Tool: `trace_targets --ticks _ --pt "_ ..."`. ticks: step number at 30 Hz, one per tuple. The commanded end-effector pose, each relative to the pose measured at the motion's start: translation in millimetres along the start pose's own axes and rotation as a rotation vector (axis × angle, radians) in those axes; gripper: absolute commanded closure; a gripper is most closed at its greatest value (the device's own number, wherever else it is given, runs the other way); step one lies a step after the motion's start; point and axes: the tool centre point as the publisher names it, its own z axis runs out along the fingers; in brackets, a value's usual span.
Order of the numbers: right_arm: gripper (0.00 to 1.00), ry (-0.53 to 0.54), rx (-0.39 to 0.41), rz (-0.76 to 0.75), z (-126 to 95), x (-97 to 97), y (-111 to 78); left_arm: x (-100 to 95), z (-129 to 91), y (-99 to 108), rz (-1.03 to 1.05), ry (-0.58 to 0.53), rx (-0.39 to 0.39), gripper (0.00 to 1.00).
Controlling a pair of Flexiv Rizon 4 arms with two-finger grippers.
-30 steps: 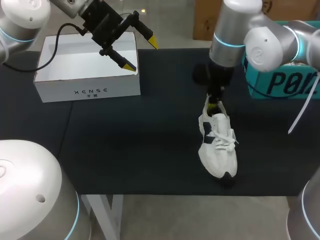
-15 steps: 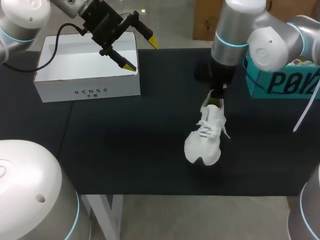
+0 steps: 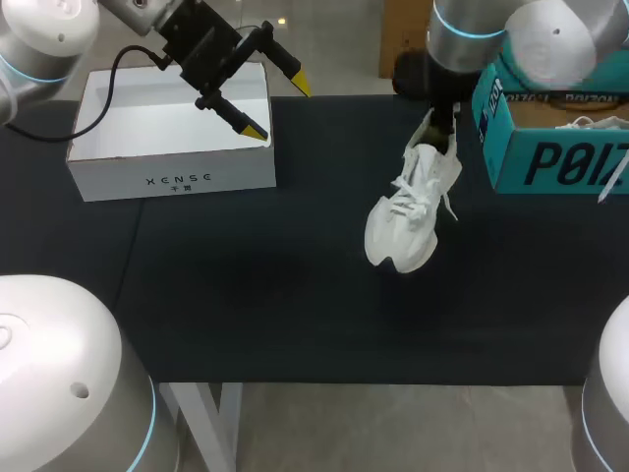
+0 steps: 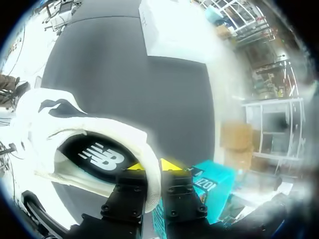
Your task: Take the shoe out of the shoebox, open the shoe tongue, remove and reinsert the insole, then place the shoe into the shoebox
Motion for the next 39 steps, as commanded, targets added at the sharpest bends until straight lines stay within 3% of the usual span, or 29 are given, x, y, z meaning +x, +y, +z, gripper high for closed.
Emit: trace_targets --ticks 1,9,18,36,39 --pt "1.0 -0.007 0.027 0.023 -58.8 -16.6 -14.8 -0.4 -0.3 0.9 0.001 0.004 0.001 0.0" --pt "1.0 -0.03 0.106 0.172 -81.5 -48.2 -77.4 -0.4 -0.3 0.9 0.001 0.004 0.001 0.0" --pt "1.0 0.003 0.178 0.349 -66.1 -58.6 -155.6 -0.4 -0.3 0.9 0.001 0.004 0.001 0.0" --pt "1.0 -0.009 0.176 0.365 -68.4 -59.1 -160.6 -0.4 -0.3 0.9 0.001 0.004 0.001 0.0" --pt "1.0 -0.018 0.217 0.453 -70.3 -67.6 -158.3 -0.4 -0.3 0.9 0.001 0.004 0.001 0.0"
